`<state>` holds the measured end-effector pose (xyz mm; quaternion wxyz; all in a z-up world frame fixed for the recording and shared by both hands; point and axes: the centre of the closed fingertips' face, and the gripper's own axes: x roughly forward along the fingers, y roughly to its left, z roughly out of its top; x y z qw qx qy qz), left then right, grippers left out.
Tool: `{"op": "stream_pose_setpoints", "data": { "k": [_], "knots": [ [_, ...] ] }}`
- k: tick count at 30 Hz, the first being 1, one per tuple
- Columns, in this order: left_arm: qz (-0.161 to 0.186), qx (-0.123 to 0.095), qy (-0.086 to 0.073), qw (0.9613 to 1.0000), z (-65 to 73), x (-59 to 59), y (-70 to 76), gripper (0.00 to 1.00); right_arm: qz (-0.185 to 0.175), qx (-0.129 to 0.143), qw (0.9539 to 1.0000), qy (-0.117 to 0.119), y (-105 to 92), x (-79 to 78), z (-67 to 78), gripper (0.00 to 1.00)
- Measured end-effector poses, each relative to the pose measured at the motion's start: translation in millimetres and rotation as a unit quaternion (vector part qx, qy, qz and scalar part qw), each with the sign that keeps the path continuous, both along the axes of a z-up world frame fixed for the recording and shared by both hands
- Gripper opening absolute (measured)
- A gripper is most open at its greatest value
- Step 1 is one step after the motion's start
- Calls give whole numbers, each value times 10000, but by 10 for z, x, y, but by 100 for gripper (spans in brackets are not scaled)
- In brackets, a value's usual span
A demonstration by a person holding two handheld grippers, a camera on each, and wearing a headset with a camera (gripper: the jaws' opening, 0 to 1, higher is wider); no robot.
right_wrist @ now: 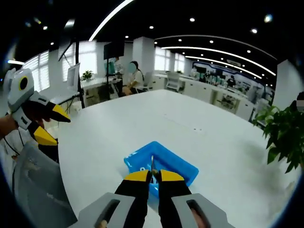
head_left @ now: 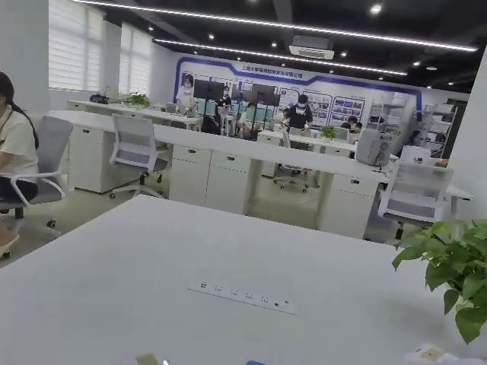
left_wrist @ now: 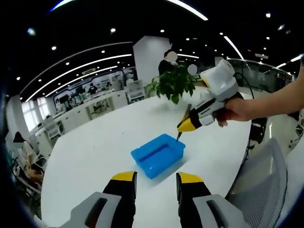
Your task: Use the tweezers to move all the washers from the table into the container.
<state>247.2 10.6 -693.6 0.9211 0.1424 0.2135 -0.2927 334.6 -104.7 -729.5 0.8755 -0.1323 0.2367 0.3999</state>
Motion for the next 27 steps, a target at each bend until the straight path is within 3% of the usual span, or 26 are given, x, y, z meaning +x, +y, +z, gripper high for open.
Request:
{"op": "stream_pose_setpoints", "data": {
  "k": [4,6,9,12,13,14,17,18,19,23,27],
  "knots": [
    [-449,-339,3,9984,173,-10,-205,26,591,156,9971,455,120,-381,-5,3],
    [-616,-469,67,9970,216,-13,-275,27,775,122,9960,427,149,-508,4,3],
    [-890,-479,109,9948,233,-20,-367,23,1077,51,9926,557,196,-688,-5,3],
    [-1285,-712,203,9889,273,-80,-526,18,1395,-3,9883,617,248,-835,21,3],
    [-1516,-891,287,9840,307,-128,-616,17,1475,-3,9871,615,269,-875,46,3],
    [-1586,-887,276,9830,319,-135,-647,17,1547,-2,9861,606,286,-905,68,3],
    [-1897,-783,337,9781,320,-196,-768,20,2038,-5,9762,741,373,-1083,122,3],
    [-2069,-734,362,9749,314,-229,-820,18,2176,-37,9729,777,393,-1133,126,3],
    [-2129,-730,341,9737,319,-235,-849,18,2393,-142,9670,859,413,-1219,118,3],
    [-2528,-662,439,9642,309,-336,-971,19,2804,-364,9553,868,469,-1378,108,3],
    [-2739,-624,492,9585,300,-398,-1021,19,2950,-428,9504,891,501,-1434,105,3]
  ]
}}
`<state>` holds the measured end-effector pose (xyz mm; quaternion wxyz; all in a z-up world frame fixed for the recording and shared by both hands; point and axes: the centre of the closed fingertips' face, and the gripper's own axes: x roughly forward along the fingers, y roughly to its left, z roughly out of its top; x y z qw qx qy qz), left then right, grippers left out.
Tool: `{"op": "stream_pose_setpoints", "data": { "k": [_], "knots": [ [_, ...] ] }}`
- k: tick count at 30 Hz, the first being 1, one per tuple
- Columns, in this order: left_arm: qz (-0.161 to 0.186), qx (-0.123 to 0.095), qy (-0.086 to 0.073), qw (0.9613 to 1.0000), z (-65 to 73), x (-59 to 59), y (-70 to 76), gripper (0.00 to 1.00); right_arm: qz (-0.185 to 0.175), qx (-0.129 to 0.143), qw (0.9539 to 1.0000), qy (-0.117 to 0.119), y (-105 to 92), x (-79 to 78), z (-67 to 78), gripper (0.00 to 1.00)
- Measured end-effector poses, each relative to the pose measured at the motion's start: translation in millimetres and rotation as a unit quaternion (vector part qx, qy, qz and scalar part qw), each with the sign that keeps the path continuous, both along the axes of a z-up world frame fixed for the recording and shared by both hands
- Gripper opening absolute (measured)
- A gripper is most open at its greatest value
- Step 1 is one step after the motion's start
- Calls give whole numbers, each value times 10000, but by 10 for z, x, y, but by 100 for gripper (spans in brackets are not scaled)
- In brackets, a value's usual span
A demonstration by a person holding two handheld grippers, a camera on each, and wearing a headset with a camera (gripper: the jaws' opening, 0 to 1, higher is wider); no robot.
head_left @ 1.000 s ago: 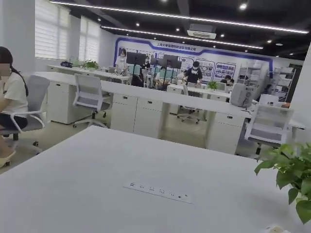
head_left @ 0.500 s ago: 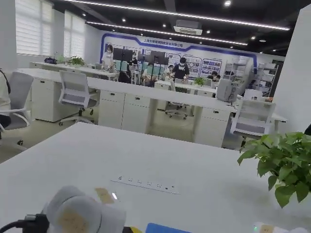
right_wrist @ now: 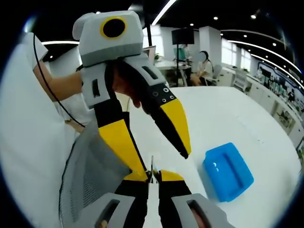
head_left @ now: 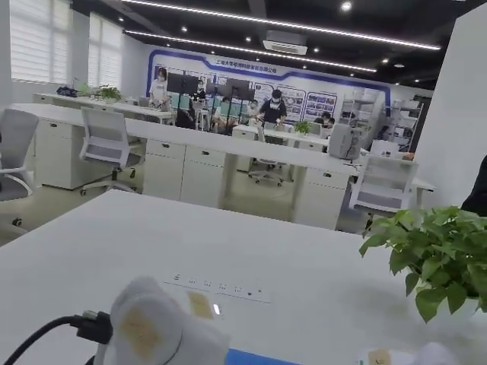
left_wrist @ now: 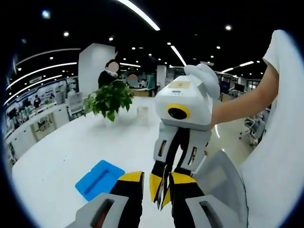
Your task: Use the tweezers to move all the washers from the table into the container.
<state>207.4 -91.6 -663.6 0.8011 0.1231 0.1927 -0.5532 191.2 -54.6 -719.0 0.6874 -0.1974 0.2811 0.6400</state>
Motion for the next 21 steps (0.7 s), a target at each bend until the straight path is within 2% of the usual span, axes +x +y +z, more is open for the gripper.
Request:
{"op": "stream_pose_setpoints", "data": {
  "k": [2,4,6,9,10,11,12,18,19,21],
  "knots": [
    [-105,16,-50,9999,3,-22,-12,17,75,-3,10000,12,4,-19,3,3],
    [-230,-10,-78,9997,12,-48,-23,11,109,2,9999,48,7,-34,7,3],
    [-484,-86,-42,9988,18,-112,-43,7,149,10,9999,80,6,-48,13,3],
    [-687,-132,-35,9975,19,-161,-64,0,219,20,9997,119,7,-75,33,3],
    [-784,-155,-68,9968,26,-183,-75,0,252,10,9996,118,4,-83,34,3],
    [-764,-161,-52,9969,26,-180,-74,0,317,-2,9994,122,0,-102,34,3],
    [-899,-180,-37,9958,27,-210,-82,0,333,-14,9994,131,-5,-110,34,3],
    [-780,-331,29,9964,75,-154,-83,0,310,71,9994,113,-44,-74,66,4],
    [-785,-330,2,9964,78,-149,-78,0,299,91,9994,126,-43,-69,70,4],
    [-787,-342,14,9963,95,-134,-58,0,168,166,9994,260,-35,-58,79,5]
  ]
}}
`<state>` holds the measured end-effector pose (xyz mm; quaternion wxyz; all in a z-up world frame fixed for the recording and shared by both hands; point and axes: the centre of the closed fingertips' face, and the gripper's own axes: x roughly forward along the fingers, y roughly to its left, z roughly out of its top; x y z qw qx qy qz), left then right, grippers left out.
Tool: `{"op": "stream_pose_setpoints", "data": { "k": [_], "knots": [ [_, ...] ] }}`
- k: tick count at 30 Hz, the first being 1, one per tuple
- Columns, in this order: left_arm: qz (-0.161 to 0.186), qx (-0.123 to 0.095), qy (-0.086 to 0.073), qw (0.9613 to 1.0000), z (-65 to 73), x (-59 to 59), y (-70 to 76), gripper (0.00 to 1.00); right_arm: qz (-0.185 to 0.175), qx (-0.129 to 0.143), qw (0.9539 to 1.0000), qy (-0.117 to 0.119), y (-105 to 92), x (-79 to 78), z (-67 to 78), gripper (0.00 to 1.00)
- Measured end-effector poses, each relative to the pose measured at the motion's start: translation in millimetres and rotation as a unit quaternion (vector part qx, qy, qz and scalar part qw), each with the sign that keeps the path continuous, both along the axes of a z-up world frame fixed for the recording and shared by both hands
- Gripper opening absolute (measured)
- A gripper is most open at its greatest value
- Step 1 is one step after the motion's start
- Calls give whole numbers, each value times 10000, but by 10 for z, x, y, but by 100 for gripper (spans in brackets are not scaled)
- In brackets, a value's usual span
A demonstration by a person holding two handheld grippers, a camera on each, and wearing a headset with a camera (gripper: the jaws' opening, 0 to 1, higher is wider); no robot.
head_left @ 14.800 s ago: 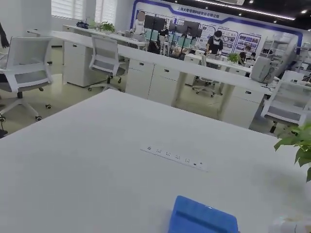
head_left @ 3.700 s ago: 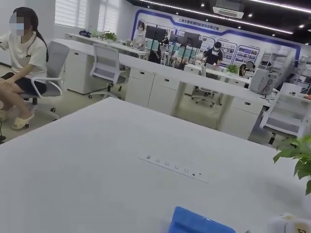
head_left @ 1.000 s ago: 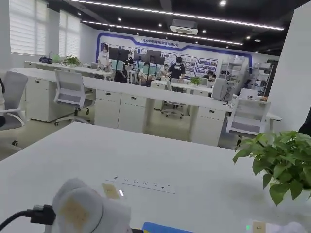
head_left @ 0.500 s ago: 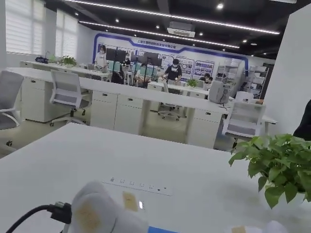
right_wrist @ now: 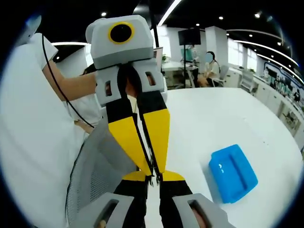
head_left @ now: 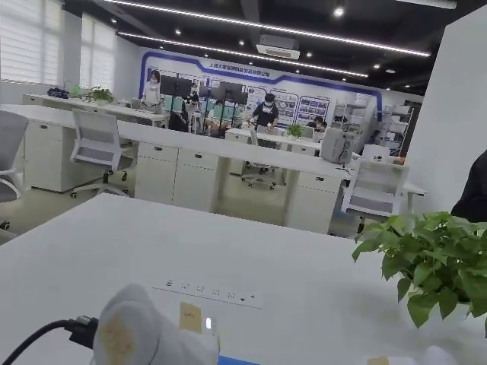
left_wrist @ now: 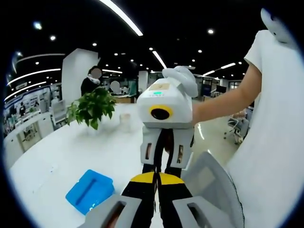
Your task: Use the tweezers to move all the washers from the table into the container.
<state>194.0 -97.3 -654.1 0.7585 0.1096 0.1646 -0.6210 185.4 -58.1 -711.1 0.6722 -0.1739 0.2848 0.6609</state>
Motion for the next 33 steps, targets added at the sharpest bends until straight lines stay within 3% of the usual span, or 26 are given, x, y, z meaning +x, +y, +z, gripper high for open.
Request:
{"op": "stream_pose_setpoints", "data": {
  "k": [4,5,7,11,13,15,17,19,23,26,29,33],
  "knots": [
    [-18,-164,67,9998,85,-5,35,0,-78,177,9997,140,35,-23,22,6],
    [-20,-115,74,9999,84,-2,45,0,-252,457,9980,356,91,-29,80,7],
    [-70,-37,-2,10000,79,-11,53,0,-544,428,9957,614,73,6,66,6],
    [-83,-70,11,9999,112,-7,73,0,-334,808,9943,608,81,-16,122,9],
    [-63,-115,30,9999,133,5,88,0,-114,1194,9901,725,100,-92,197,17],
    [-61,-139,59,9999,146,9,97,0,-21,1420,9883,556,83,-96,213,21],
    [-71,-160,75,9998,160,8,96,0,-176,1543,9867,489,70,-58,205,17],
    [-98,-218,108,9997,183,3,90,0,-339,1882,9797,605,82,-25,260,14],
    [-94,-295,139,9994,223,23,105,0,-428,2281,9712,536,43,-17,300,15],
    [-116,-300,161,9994,219,31,112,0,-477,2257,9715,539,67,-31,248,20],
    [-146,-494,221,9984,298,33,103,0,-581,2177,9725,586,64,-6,142,19],
    [-179,-483,193,9985,325,40,98,0,-653,2327,9678,704,50,27,119,13]
  ]
}}
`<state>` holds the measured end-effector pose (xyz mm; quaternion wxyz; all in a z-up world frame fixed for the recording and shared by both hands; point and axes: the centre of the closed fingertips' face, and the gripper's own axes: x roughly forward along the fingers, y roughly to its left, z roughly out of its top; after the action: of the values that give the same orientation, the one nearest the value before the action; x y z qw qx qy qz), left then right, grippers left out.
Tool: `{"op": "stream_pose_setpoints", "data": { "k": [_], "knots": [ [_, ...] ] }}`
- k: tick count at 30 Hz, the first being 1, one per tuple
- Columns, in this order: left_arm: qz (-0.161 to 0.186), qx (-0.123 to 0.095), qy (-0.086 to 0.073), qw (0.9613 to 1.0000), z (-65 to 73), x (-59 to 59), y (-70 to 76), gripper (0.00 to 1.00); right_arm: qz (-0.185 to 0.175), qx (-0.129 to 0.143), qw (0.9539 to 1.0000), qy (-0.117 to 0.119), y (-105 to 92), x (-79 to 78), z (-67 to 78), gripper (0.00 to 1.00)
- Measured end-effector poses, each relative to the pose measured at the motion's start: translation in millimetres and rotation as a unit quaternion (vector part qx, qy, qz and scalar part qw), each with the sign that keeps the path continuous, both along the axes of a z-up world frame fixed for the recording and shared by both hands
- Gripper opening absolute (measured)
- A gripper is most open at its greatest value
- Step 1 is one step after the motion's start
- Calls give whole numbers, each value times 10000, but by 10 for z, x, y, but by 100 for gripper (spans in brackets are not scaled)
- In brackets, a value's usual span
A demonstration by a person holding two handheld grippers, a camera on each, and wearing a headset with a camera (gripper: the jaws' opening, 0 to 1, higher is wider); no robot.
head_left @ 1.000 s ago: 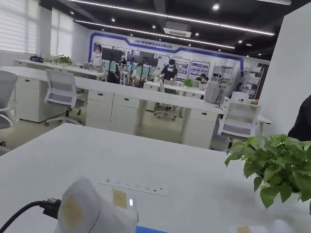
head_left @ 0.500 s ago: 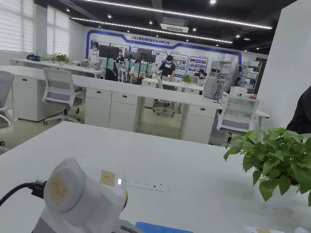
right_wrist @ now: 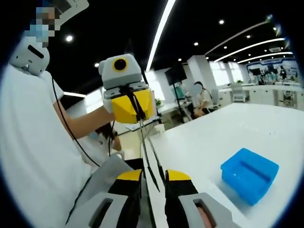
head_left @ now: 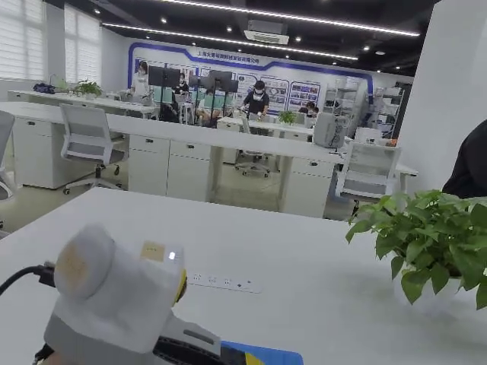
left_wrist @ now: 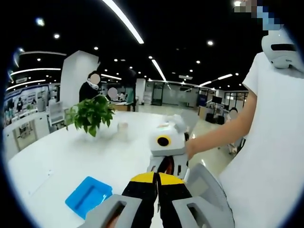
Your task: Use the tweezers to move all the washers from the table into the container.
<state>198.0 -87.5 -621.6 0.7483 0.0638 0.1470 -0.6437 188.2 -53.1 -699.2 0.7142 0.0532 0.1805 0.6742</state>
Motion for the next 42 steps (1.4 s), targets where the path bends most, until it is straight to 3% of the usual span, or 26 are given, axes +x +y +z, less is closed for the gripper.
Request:
{"op": "stream_pose_setpoints", "data": {
  "k": [10,16,19,22,25,29,36,38,42],
  "knots": [
    [10,-23,9,10000,-27,45,29,0,141,-15,9997,181,-8,65,-83,5],
    [180,60,-29,9998,-130,127,113,0,350,-551,9978,-139,-52,60,-176,2],
    [263,135,83,9995,-182,153,148,0,467,-996,9931,-407,-88,105,-246,2],
    [261,319,198,9990,-274,162,181,0,613,-1207,9896,-478,-102,111,-318,2],
    [228,533,193,9981,-357,158,207,0,721,-1396,9863,-505,-103,120,-397,2],
    [203,735,289,9967,-464,148,255,0,895,-1754,9784,-629,-103,126,-493,2],
    [155,831,351,9958,-549,139,314,0,1086,-2010,9708,-735,-111,121,-549,1],
    [120,863,323,9957,-589,147,332,0,1125,-2124,9672,-824,-128,136,-575,1],
    [88,963,433,9944,-659,154,350,0,1221,-2339,9600,-941,-163,147,-619,1]
  ]
}}
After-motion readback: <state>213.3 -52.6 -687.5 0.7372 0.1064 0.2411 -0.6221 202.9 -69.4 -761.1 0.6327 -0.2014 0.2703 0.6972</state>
